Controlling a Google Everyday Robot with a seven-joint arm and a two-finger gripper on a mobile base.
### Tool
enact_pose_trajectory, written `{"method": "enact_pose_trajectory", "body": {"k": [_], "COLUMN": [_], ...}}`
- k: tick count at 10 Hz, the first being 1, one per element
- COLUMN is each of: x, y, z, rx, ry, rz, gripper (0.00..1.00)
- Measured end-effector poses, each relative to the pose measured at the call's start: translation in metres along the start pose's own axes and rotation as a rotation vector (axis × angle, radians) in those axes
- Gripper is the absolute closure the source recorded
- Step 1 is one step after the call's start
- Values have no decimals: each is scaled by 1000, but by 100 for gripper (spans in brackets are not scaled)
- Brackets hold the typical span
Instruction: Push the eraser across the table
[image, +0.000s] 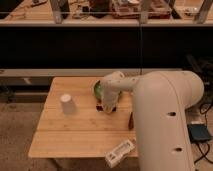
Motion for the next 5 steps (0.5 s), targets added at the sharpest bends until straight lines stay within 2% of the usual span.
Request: {"method": "enact_pose_trajectory", "body": {"k": [5], "x": [35], "y": [1], "z": [0], "rx": [-22], "ry": [-2], "rz": [5], "gripper": [100]}}
